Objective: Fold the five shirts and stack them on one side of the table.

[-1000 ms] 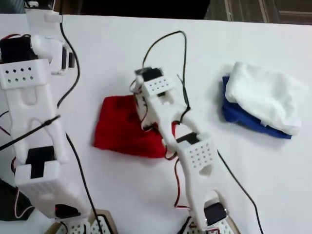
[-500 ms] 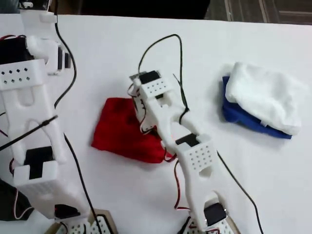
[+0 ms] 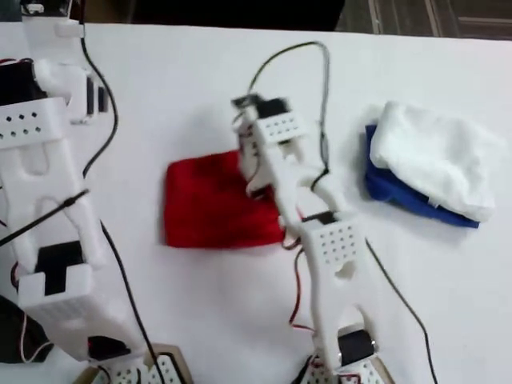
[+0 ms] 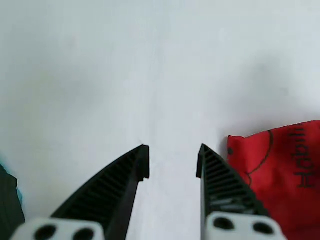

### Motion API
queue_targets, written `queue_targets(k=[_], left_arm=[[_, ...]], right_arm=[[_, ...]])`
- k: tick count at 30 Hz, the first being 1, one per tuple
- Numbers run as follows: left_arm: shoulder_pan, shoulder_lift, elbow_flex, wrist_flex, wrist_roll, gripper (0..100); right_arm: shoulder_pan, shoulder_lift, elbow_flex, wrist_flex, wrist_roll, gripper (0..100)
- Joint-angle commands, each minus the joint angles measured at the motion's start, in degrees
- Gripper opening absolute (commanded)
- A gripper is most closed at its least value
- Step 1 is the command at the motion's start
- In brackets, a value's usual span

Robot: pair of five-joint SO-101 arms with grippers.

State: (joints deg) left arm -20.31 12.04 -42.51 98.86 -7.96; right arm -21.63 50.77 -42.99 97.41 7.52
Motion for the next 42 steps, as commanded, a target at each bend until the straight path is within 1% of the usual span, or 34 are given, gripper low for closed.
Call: queue_targets(k=[1, 9, 16, 26, 33, 36, 42], left_arm=[[-1.32, -3.96, -2.15, 0.0, 0.09, 18], [-2.11, -3.6, -1.98, -0.26, 0.09, 18], [-2.11, -3.6, -1.98, -0.26, 0.09, 18], [-2.11, -3.6, -1.98, -0.26, 0.09, 18], [-1.93, -3.52, -1.89, -0.26, 0.09, 18], [-1.85, -3.52, -1.89, -0.26, 0.09, 18], [-1.85, -3.52, -1.8, -0.18, 0.09, 18]], right_arm=[[1.89, -7.43, -3.34, 0.66, 4.57, 2.3], [3.91, -22.11, 1.41, 0.66, 10.46, 2.3], [10.33, -30.73, 5.89, 0.66, 12.84, 2.3], [22.73, -31.78, 5.63, 0.31, 20.4, 2.3], [29.67, -31.78, -4.13, 0.31, 22.86, 2.3], [31.87, -31.69, -5.98, 0.31, 24.97, 2.3], [39.16, -31.25, -10.29, 0.13, 27.6, 2.3]])
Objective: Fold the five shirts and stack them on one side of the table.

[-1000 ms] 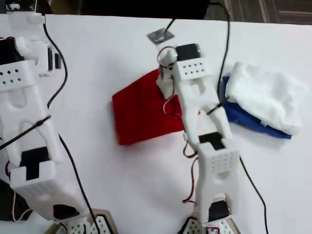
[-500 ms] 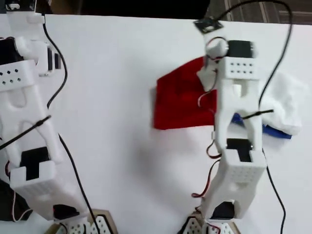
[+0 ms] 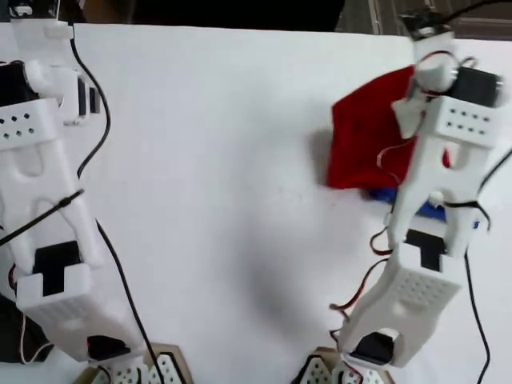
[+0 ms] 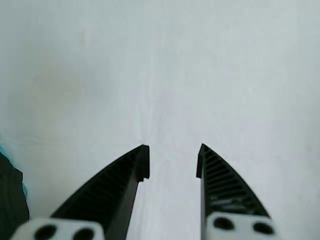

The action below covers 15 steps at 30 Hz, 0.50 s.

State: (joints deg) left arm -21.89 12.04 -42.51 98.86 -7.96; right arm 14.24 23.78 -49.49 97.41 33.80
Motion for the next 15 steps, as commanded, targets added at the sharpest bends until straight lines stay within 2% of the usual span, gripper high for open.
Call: queue_targets(k=[1, 6, 15], left_arm=[[-0.26, -3.52, -1.8, -0.18, 0.09, 18], [-0.26, -3.43, -1.8, -0.18, 0.09, 18], [-0.18, -3.43, -1.8, 0.18, 0.18, 18]], right_arm=[[4.09, -4.18, -3.87, -0.31, 1.93, 2.3], [7.78, -2.51, -3.87, -3.82, 3.16, 2.3], [13.67, 11.74, -4.31, -12.0, 5.27, 2.3]])
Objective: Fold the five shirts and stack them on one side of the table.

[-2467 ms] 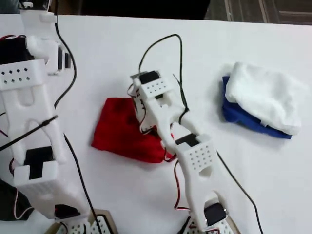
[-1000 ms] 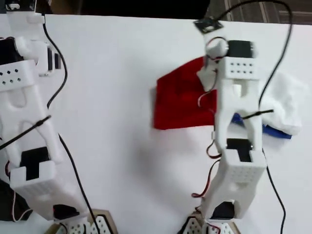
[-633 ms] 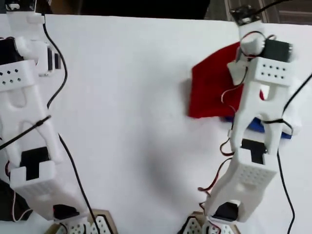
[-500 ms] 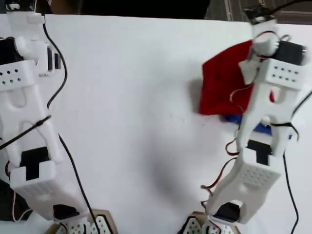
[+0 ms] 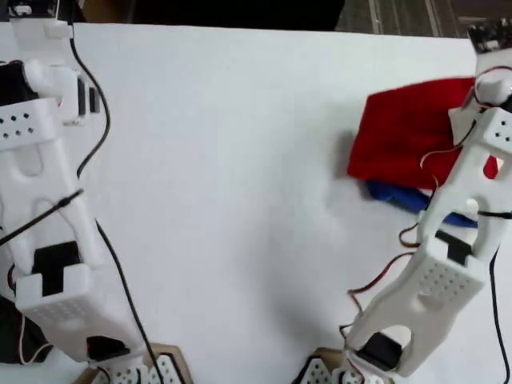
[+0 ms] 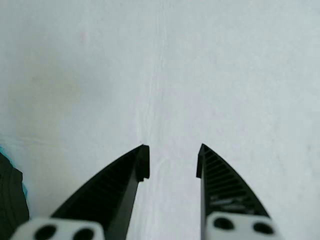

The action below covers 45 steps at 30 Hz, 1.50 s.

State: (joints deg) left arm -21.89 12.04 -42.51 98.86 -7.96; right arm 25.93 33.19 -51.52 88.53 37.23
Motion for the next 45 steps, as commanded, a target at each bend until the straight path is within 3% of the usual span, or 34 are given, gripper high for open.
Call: queue_targets(k=[1, 12, 25, 31, 34, 39, 45], left_arm=[[-0.18, -3.43, -1.8, 0.18, 0.18, 18], [-0.18, -3.52, 1.98, -0.26, 0.09, 18], [-0.44, -3.87, 1.98, -0.26, 0.09, 18], [-0.79, -3.96, 1.98, -0.26, 0.0, 18], [-1.23, -3.96, 1.89, -0.26, 0.0, 18], [-1.23, -3.96, 1.89, -0.26, 0.0, 18], [-4.4, -3.96, 1.89, -0.35, 0.0, 18]], right_arm=[[2.33, 3.74, -2.37, -4.0, 2.55, 2.3], [6.55, 7.08, -8.0, -7.52, 4.13, 2.3], [5.76, 10.42, -5.89, -7.69, 6.15, 3.3], [4.79, 5.23, -5.89, -3.12, 2.29, 27.9], [2.59, 0.48, -5.8, 1.19, -2.81, 33.2], [-5.32, -4.53, -5.1, 8.48, -9.76, 31.7], [-13.67, -3.47, 2.46, 8.84, -11.6, 5.0]])
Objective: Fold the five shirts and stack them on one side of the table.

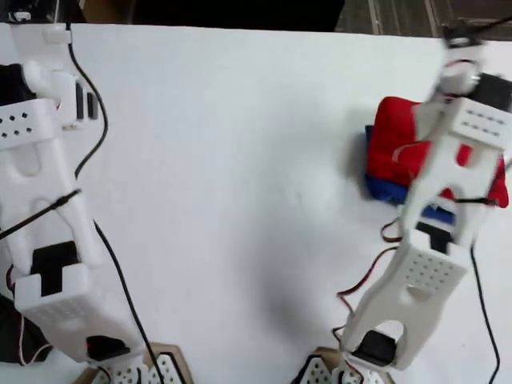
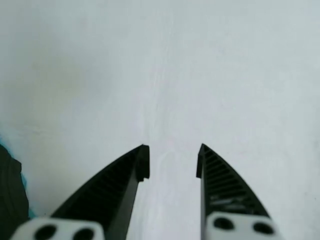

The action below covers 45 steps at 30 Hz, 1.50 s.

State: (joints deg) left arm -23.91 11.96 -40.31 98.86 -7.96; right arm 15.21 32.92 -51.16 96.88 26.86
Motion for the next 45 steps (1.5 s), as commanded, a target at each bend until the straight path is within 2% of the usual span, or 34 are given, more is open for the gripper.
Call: queue_targets(k=[1, 4, 11, 17, 22, 25, 28, 31, 33, 36, 45], left_arm=[[-3.52, -3.87, -0.31, -0.35, -0.09, 18], [-7.03, -3.87, -0.22, -0.97, -3.25, 18], [-13.89, -3.25, 0.75, -0.88, -10.81, 18], [-19.78, -3.25, 6.55, -3.6, -12.4, 18], [-33.85, -3.34, 6.9, -9.85, -13.19, 18], [-43.34, -2.46, 9.01, -13.45, -21.01, 18], [-51.08, 0.79, 12.62, -19.08, -26.99, 18], [-55.91, 6.15, 14.46, -24.26, -31.03, 18], [-57.76, 10.46, 14.46, -27.34, -33.41, 18], [-58.9, 16.7, 14.46, -30.51, -35.52, 18], [-55.74, 26.2, 14.37, -31.56, -37.19, 18]], right_arm=[[-3.47, -2.77, 3.25, 0.4, -2.2, 1.0], [-3.65, -0.84, 5.54, -0.48, -5.01, 4.8], [-5.32, 2.42, 9.32, -0.4, -5.45, 4.5], [-10.86, -12.7, 9.85, -0.31, -9.23, 4.5], [-14.81, -29.67, 19.43, 0.84, -10.2, 4.9], [-17.8, -38.99, 33.93, 0.84, -9.76, 5.9], [-22.11, -47.96, 47.12, 0.66, -7.38, 14.0], [-26.07, -56.4, 55.91, 0.4, -4.66, 23.8], [-28.18, -61.41, 59.6, 0.4, -2.11, 27.9], [-30.55, -67.47, 62.68, 0.4, -0.18, 28.9], [-31.52, -73.36, 67.43, 0.4, -0.18, 28.9]])
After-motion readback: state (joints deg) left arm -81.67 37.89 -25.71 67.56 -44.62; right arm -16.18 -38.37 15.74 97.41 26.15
